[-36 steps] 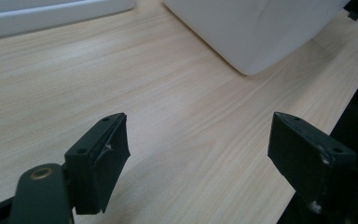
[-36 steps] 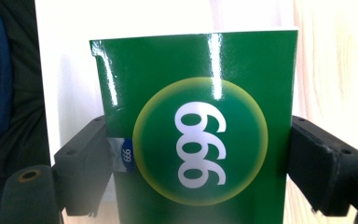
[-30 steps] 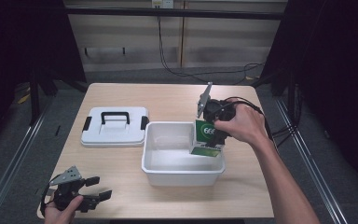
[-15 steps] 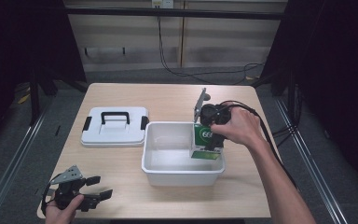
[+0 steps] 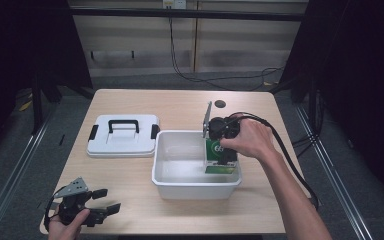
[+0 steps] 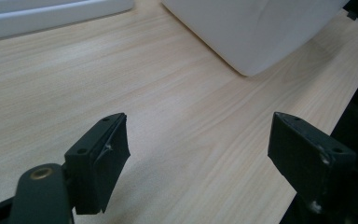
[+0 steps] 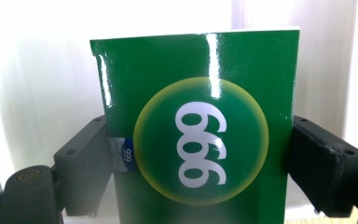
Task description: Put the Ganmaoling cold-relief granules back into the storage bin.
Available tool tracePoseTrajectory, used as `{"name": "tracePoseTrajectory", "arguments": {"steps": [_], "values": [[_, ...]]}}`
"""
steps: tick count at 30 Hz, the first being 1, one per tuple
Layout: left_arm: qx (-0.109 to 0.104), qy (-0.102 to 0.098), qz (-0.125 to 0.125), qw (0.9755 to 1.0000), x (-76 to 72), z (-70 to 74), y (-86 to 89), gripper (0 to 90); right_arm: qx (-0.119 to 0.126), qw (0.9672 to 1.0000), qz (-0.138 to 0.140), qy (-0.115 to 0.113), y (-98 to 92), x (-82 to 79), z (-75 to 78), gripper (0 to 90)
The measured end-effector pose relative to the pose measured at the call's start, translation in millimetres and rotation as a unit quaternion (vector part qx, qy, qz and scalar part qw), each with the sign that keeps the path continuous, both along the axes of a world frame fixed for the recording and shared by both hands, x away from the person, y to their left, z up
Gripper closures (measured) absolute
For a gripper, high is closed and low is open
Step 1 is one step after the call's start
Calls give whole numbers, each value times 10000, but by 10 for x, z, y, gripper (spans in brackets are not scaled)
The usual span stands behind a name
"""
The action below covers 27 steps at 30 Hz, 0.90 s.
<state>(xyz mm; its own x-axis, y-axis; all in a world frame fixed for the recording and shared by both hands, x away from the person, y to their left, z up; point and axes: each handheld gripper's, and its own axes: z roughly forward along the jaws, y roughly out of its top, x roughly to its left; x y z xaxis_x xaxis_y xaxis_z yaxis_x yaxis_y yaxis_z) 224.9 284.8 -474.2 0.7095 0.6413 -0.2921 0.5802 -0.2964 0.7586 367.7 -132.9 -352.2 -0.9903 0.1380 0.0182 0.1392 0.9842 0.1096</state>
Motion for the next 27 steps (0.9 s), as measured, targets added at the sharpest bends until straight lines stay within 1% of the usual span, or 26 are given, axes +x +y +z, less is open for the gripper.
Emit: {"name": "tracePoseTrajectory", "arguments": {"steps": [1,4,8,9,11,12,14,22,24,25,27], "values": [[-5,-4,6,10000,0,-1,2,203,-37,10000,-56,20,11,-3,-9,146],[-8,-3,16,10000,-5,-1,3,203,-100,9999,-60,22,26,15,-52,146],[5,-7,2,10000,-7,0,7,203,-109,9999,-56,44,36,23,-89,145],[-2,-10,0,10000,-7,0,8,203,-149,9999,-39,53,40,25,-99,145],[-1,-9,-1,10000,-8,0,7,203,-133,9999,-78,57,42,20,-129,144],[8,-10,5,10000,-9,0,6,203,-148,9999,-42,72,41,26,-143,144],[1,0,5,10000,-9,0,3,203,-156,9998,-87,126,42,32,-165,143],[0,3,-8,10000,-14,-1,7,203,-233,9996,-31,166,67,47,-265,143],[-1,-2,0,10000,-14,0,7,203,-263,9994,-35,227,77,46,-301,143],[-2,-6,2,10000,-13,1,9,203,-333,9990,0,282,93,49,-335,143],[-11,-3,-2,10000,-13,1,9,203,-363,9988,-35,319,105,45,-348,143]]}}
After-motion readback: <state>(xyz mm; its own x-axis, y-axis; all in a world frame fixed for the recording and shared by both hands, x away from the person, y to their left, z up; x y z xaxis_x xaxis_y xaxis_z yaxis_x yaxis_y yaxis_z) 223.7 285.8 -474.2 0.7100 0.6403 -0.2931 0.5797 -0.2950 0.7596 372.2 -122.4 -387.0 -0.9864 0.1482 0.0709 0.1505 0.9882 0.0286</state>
